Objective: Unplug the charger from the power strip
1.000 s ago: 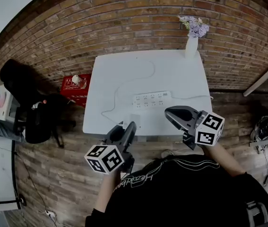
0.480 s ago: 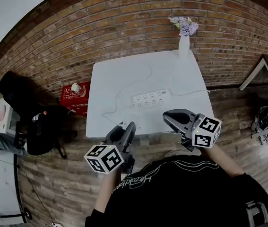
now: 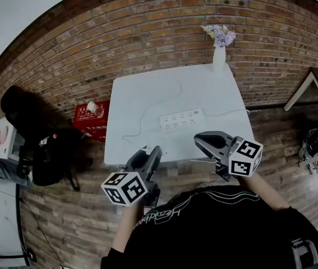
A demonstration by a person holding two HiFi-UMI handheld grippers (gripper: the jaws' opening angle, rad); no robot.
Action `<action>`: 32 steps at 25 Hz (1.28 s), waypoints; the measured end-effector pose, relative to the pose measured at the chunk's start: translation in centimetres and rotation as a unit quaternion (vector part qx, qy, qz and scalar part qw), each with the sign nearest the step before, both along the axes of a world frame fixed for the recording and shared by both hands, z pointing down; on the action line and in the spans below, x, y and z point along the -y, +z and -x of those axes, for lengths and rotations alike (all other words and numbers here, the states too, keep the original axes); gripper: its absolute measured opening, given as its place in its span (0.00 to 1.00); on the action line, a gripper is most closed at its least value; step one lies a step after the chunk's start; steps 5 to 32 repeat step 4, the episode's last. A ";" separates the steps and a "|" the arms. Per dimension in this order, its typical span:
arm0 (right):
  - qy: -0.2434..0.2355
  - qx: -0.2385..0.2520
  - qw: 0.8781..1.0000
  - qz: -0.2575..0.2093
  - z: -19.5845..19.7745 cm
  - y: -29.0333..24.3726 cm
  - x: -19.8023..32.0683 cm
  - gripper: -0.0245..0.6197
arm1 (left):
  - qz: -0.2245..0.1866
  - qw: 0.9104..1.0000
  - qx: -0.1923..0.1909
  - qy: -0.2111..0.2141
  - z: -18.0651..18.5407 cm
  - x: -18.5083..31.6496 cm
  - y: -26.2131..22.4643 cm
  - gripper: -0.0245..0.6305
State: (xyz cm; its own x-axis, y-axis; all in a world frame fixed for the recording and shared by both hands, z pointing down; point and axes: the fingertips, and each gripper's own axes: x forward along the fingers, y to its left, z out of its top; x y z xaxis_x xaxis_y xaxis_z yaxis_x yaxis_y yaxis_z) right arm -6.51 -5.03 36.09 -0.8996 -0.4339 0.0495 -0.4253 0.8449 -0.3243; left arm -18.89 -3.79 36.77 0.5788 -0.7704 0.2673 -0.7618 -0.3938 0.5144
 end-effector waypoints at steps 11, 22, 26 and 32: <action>0.002 -0.001 1.000 0.004 -0.1 0.3 0.4 0.03 | 0.001 1.000 0.002 -0.002 0.0 0.2 0.1 0.24; 0.002 -0.001 1.000 0.004 -0.1 0.3 0.4 0.03 | 0.001 1.000 0.002 -0.002 0.0 0.2 0.1 0.24; 0.002 -0.001 1.000 0.004 -0.1 0.3 0.4 0.03 | 0.001 1.000 0.002 -0.002 0.0 0.2 0.1 0.24; 0.002 -0.001 1.000 0.004 -0.1 0.3 0.4 0.03 | 0.001 1.000 0.002 -0.002 0.0 0.2 0.1 0.24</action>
